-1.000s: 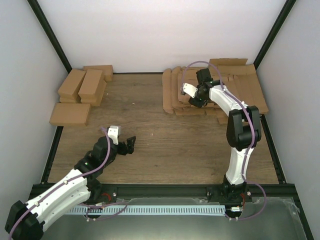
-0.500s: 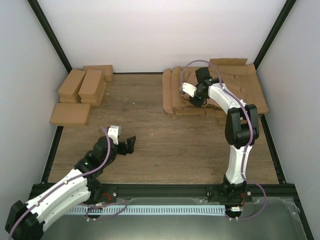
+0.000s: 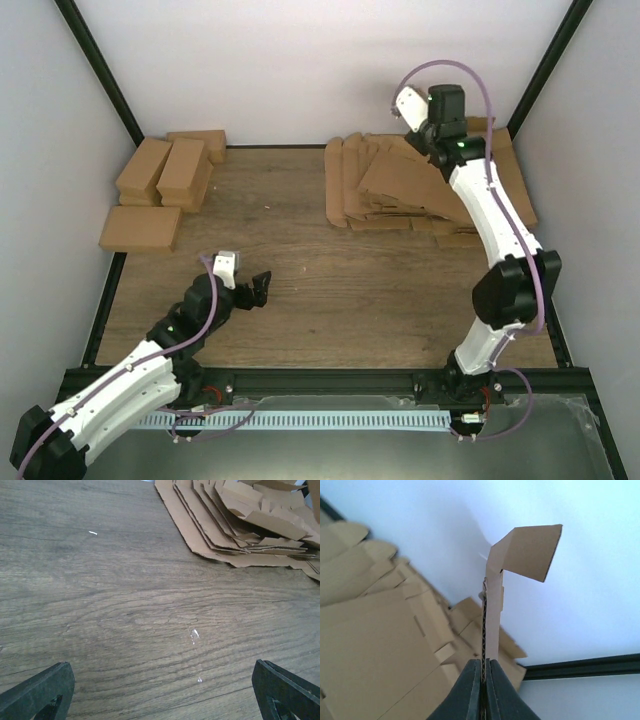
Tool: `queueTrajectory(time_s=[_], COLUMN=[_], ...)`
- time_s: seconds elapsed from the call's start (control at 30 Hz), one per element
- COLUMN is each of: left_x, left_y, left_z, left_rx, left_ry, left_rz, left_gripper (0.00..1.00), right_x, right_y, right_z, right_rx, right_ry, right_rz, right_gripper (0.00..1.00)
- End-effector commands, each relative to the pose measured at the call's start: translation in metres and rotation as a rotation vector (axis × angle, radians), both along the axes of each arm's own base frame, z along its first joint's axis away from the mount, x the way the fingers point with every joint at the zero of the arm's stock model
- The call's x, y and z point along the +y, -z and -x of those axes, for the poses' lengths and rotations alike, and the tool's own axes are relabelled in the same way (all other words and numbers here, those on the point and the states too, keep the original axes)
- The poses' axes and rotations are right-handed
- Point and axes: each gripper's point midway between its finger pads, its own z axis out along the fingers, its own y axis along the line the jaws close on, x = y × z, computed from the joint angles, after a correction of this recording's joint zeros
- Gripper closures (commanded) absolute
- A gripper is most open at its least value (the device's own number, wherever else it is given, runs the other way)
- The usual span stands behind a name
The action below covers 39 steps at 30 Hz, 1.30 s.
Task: Fold the paper box
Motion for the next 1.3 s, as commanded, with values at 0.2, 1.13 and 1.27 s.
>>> queueTrajectory(time_s=[0.2, 1.13, 1.27], left_x=[0.002, -0.073, -0.091], left_y=[-0.003, 0.017, 0.030], left_z=[0.000, 0.023, 0.018], left_rx=[-0.019, 0.439, 0.494], left_ry=[-0.013, 0.163, 0.208], left_rz=[0.014, 0.372, 0.359], left_gripper=[0.00, 0.00, 0.07], right_x=[0.131, 0.085, 0.093], right_y=[-0.059, 0.162, 0.185], right_z=[0.143, 0.271, 0.275], right_rx=[-0.007, 0.607, 0.731], right_ry=[-0.419, 0.307, 0.308], right_rz=[-0.212, -1.132, -1.193], right_gripper=[0.92, 0.00, 0.00])
